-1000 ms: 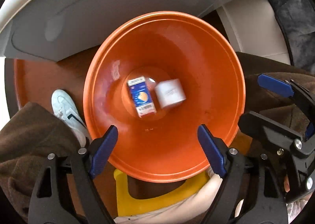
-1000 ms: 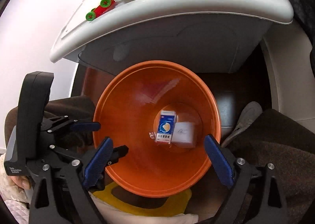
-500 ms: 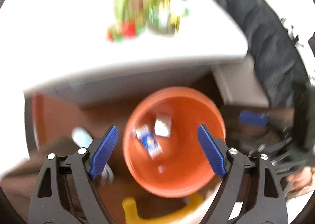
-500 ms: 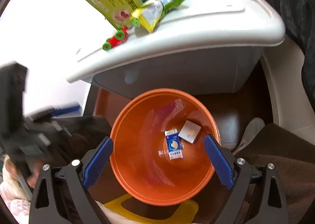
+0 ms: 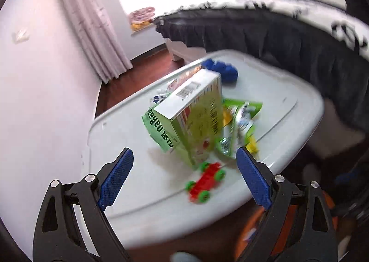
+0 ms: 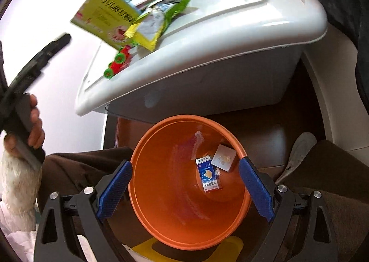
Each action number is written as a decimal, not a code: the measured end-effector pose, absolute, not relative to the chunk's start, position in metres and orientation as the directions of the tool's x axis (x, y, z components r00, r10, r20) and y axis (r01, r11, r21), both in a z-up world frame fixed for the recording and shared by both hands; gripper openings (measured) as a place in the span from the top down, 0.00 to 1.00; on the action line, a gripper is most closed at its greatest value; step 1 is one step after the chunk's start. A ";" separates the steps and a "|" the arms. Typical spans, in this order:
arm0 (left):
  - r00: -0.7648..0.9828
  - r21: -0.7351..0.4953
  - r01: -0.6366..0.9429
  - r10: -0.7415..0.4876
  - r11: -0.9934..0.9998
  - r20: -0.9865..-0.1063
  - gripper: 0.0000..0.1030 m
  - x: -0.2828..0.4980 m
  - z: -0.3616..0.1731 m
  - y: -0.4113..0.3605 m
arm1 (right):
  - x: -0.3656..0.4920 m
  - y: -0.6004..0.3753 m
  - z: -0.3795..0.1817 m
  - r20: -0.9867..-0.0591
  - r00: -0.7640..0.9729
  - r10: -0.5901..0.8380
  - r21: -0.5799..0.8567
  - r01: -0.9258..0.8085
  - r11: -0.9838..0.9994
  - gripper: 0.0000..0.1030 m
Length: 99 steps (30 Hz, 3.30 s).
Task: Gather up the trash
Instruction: 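Grasp the green-yellow medicine box with the left gripper, then grasp the green snack packet with the right gripper while the left gripper holds the box, then open both grippers over the orange bucket, dropping box and packet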
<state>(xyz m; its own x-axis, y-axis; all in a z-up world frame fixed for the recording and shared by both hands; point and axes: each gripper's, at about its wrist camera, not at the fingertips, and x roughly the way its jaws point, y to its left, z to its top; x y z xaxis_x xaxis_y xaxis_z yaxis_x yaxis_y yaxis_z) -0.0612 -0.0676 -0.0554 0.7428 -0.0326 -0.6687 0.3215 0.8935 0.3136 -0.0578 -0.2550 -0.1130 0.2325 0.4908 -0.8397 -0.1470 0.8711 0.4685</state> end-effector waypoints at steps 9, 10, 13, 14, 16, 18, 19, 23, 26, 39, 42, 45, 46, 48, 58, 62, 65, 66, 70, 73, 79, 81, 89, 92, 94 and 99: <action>0.688 0.118 0.437 -0.247 0.892 -0.682 0.14 -0.008 -0.058 -0.055 | -0.046 -0.256 -0.125 -0.858 0.218 0.464 0.450 -0.115 0.886 0.11; 0.671 0.105 0.457 -0.265 0.883 -0.692 0.14 -0.002 -0.062 -0.058 | -0.045 -0.257 -0.127 -0.861 0.214 0.462 0.450 -0.107 0.887 0.11; 0.675 0.108 0.458 -0.266 0.882 -0.688 0.14 0.011 -0.069 -0.065 | -0.043 -0.259 -0.131 -0.867 0.206 0.453 0.444 -0.090 0.891 0.11; 0.689 0.111 0.454 -0.269 0.884 -0.673 0.15 0.012 -0.069 -0.067 | -0.043 -0.259 -0.132 -0.869 0.204 0.451 0.443 -0.086 0.892 0.11; 0.719 0.112 0.460 -0.296 0.881 -0.629 0.25 0.013 -0.070 -0.072 | -0.041 -0.259 -0.133 -0.869 0.205 0.451 0.443 -0.085 0.892 0.11; 0.661 0.055 0.487 -0.327 0.872 -0.675 0.63 0.023 -0.079 -0.076 | -0.040 -0.257 -0.132 -0.867 0.208 0.453 0.443 -0.095 0.891 0.12; 0.626 0.004 0.492 -0.351 0.870 -0.697 0.71 0.031 -0.085 -0.076 | -0.040 -0.256 -0.132 -0.864 0.208 0.458 0.446 -0.101 0.889 0.15; 0.635 -0.027 0.464 -0.354 0.886 -0.687 0.73 0.030 -0.083 -0.069 | -0.041 -0.255 -0.131 -0.858 0.212 0.468 0.453 -0.118 0.883 0.19; 0.655 0.011 0.459 -0.330 0.889 -0.680 0.74 0.025 -0.081 -0.072 | -0.042 -0.255 -0.129 -0.851 0.219 0.477 0.458 -0.133 0.879 0.20; 0.798 0.015 0.383 -0.323 0.924 -0.509 0.74 -0.024 -0.005 -0.046 | -0.024 -0.252 -0.061 -0.790 0.344 0.508 0.459 -0.218 0.861 0.20; 0.813 -0.026 0.359 -0.326 0.933 -0.483 0.74 -0.047 0.008 -0.024 | -0.002 -0.248 -0.038 -0.751 0.364 0.551 0.524 -0.179 0.832 0.20; 0.833 -0.027 0.310 -0.285 0.950 -0.473 0.73 -0.065 0.009 -0.006 | 0.022 -0.228 -0.023 -0.758 0.376 0.533 0.512 -0.163 0.843 0.20; 0.836 -0.026 0.299 -0.275 0.954 -0.475 0.73 -0.072 0.009 0.001 | 0.031 -0.220 -0.022 -0.767 0.369 0.525 0.510 -0.145 0.848 0.20; 0.849 -0.011 0.266 -0.239 0.964 -0.472 0.73 -0.083 0.007 0.012 | 0.043 -0.205 -0.027 -0.776 0.341 0.531 0.535 -0.092 0.840 0.20; 0.868 -0.120 0.161 -0.198 0.980 -0.456 0.73 -0.106 -0.007 0.074 | 0.085 -0.173 -0.060 -0.883 0.342 0.322 0.381 0.122 0.917 0.33; 0.865 -0.140 0.167 -0.213 0.976 -0.453 0.72 -0.110 -0.007 0.083 | 0.099 -0.154 -0.064 -0.894 0.369 0.253 0.311 0.105 0.945 0.29; 0.860 -0.158 0.180 -0.233 0.971 -0.453 0.72 -0.107 -0.008 0.082 | 0.110 -0.146 -0.075 -0.908 0.360 0.212 0.261 0.091 0.961 0.50; 0.859 -0.154 0.184 -0.235 0.971 -0.456 0.71 -0.107 -0.008 0.081 | 0.112 -0.144 -0.079 -0.909 0.356 0.216 0.263 0.087 0.961 0.64; 0.854 -0.144 0.202 -0.246 0.969 -0.459 0.71 -0.107 -0.009 0.077 | 0.110 -0.149 -0.073 -0.884 0.393 0.252 0.304 0.076 0.950 0.75; 0.840 -0.164 0.224 -0.276 0.961 -0.467 0.71 -0.105 -0.010 0.075 | 0.099 -0.160 -0.058 -0.859 0.427 0.283 0.333 0.046 0.942 0.75; 0.816 -0.138 0.278 -0.309 0.951 -0.488 0.71 -0.107 -0.014 0.058 | 0.071 -0.190 -0.031 -0.818 0.460 0.345 0.393 0.009 0.920 0.75; 0.803 -0.131 0.309 -0.332 0.942 -0.495 0.71 -0.109 -0.015 0.049 | 0.061 -0.197 -0.023 -0.806 0.460 0.372 0.411 -0.018 0.912 0.75; 0.668 -0.190 0.405 -0.431 0.894 -0.606 0.71 -0.128 -0.043 -0.009 | -0.024 -0.216 -0.016 -0.817 0.363 0.447 0.381 -0.240 0.893 0.74; 0.589 -0.240 0.420 -0.464 0.875 -0.662 0.71 -0.141 -0.062 -0.031 | -0.057 -0.225 -0.029 -0.830 0.295 0.474 0.408 -0.259 0.875 0.74; 0.541 -0.251 0.419 -0.462 0.873 -0.702 0.71 -0.151 -0.077 -0.045 | -0.072 -0.228 -0.040 -0.843 0.254 0.475 0.407 -0.278 0.870 0.74; 0.435 -0.267 0.416 -0.448 0.869 -0.781 0.71 -0.163 -0.104 -0.068 | -0.089 -0.229 -0.066 -0.884 0.168 0.435 0.374 -0.304 0.876 0.73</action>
